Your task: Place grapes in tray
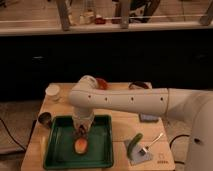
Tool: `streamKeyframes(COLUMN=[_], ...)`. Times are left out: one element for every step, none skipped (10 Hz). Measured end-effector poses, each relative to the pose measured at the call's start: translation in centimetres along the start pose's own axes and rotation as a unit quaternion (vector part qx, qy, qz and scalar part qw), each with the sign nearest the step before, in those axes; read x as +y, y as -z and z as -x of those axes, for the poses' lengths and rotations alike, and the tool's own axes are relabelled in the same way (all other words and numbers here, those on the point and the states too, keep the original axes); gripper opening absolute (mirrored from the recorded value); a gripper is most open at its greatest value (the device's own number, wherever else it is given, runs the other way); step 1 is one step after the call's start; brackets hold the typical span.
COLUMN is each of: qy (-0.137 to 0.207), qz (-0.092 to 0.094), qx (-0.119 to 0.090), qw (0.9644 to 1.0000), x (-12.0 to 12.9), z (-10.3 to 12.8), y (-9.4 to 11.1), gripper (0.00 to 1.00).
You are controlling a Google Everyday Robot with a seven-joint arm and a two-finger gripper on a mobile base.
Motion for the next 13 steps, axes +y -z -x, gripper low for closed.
streamKeyframes(qy=[0.001,0.001,0.001,0.000,0.000,-0.001,-0.001,-0.001,-0.001,0.000,0.001,0.003,0.005], qz=[0.000,0.000,-0.001,-0.002,-0.004,-0.006,-0.007,-0.007,-0.008,-0.009,-0.010,-0.011,-0.012], qx=[0.000,0.001,0.001,0.002,0.002,0.002,0.002,0.002,0.002,0.002,0.002,0.002,0.002], qw=[1.0000,1.0000,1.0000,1.0000,1.0000,1.0000,1.0000,1.0000,1.0000,1.0000,1.0000,0.9999,0.9999], x=[0.00,0.02,-0.04,-0.07,-0.06,0.01,0.07,0.11,0.11,0.14,0.11,0.09,0.04], z=[0.04,0.05,0.08,0.13,0.16,0.21,0.24,0.26,0.30,0.32,0.38,0.42,0.48], y=[0.01,0.02,-0.03,-0.10,-0.11,-0.17,-0.21,-0.22,-0.22,-0.23,-0.28,-0.27,-0.26], gripper=[0.17,0.30,0.39,0.50,0.58,0.70,0.77,0.80,0.80,0.80,0.80,0.80,0.80])
